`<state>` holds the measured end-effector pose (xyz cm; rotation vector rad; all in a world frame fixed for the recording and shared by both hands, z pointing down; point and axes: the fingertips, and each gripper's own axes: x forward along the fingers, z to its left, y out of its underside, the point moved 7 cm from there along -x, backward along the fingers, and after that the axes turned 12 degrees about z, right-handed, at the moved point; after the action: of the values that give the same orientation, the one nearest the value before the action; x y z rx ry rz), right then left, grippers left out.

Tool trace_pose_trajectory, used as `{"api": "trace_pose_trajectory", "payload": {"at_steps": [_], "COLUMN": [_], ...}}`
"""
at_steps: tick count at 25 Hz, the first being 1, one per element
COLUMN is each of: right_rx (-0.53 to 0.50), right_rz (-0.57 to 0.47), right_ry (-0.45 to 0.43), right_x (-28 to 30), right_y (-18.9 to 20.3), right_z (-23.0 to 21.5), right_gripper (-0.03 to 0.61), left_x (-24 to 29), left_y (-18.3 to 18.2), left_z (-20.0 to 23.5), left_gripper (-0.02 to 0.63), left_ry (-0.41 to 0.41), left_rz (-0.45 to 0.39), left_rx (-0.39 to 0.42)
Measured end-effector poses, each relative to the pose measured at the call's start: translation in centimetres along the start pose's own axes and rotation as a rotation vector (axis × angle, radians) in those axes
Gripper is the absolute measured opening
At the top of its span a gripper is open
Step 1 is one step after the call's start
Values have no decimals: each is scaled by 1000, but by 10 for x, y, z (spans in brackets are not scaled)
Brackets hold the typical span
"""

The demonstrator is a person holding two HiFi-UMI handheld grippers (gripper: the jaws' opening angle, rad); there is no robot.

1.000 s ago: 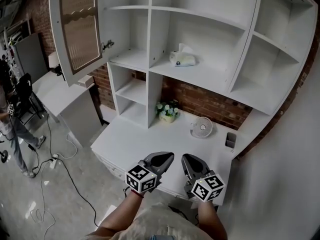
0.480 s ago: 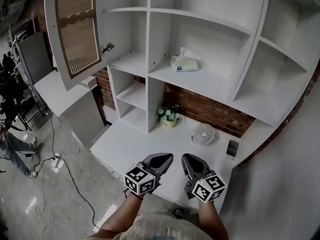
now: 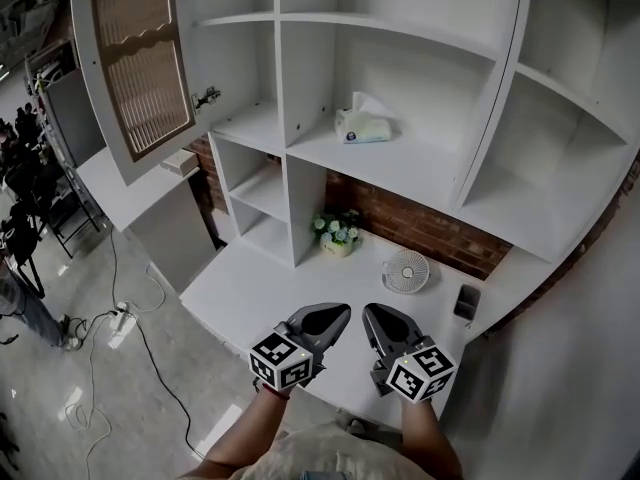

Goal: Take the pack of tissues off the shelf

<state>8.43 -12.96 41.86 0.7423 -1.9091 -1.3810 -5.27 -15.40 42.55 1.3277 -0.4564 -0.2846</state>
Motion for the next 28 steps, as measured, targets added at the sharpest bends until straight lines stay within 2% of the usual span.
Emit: {"api": "trace_pose_trajectory", "payload": {"at_steps": [15, 24, 28], "right_rx": [23, 29, 35], "right_rz": [14, 9, 3], "right_ry": [-38, -48, -53], "right_x": [-5, 0, 0], "right_y": [4, 2, 2], "right_z": [-27, -41, -45], "right_gripper": [18, 18, 18], "left_x": [20, 33, 36], "left_y": [0, -12, -21], "left_z": [-2, 1, 2], "left_gripper": [11, 14, 65], "left_ry": [-35, -38, -45], "left_rz": [-12, -2, 3], "left_rx": [-4, 33, 49]}}
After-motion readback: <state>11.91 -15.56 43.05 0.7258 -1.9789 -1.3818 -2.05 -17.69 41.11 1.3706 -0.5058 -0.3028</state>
